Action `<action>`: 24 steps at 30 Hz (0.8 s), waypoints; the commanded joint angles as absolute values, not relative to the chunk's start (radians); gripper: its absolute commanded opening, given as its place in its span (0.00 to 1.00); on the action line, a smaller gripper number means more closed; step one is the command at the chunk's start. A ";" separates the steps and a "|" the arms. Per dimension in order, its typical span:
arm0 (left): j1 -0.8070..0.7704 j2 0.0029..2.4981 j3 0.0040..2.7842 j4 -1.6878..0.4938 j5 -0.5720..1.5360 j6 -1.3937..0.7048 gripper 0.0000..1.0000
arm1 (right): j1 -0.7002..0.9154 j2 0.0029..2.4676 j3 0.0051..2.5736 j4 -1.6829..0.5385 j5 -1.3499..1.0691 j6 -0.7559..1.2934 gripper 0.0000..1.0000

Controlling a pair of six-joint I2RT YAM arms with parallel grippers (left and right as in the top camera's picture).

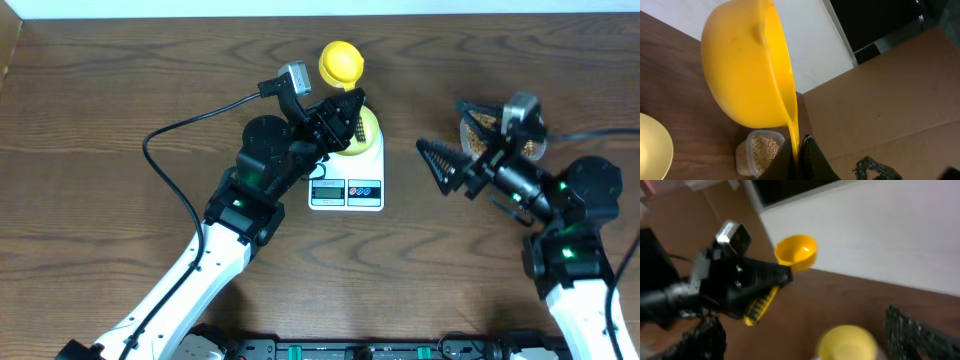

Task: Scoop item into bowl and weigh 50g on scale
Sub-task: 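Move the right gripper toward the scoop held by the left gripper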

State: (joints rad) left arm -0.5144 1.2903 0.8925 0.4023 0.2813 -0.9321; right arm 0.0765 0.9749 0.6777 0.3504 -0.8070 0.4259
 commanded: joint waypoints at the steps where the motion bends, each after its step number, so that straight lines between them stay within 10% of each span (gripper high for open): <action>1: -0.517 1.295 0.904 0.410 0.256 -0.891 0.07 | 0.081 1.045 0.692 0.414 -0.863 0.870 0.83; 7: -0.517 1.304 0.904 0.415 0.241 -0.891 0.07 | 0.137 1.149 0.692 0.425 -0.860 1.396 0.82; 24: -0.517 1.304 0.904 0.454 0.262 -0.957 0.07 | 0.348 1.203 0.692 0.577 -0.775 1.533 0.65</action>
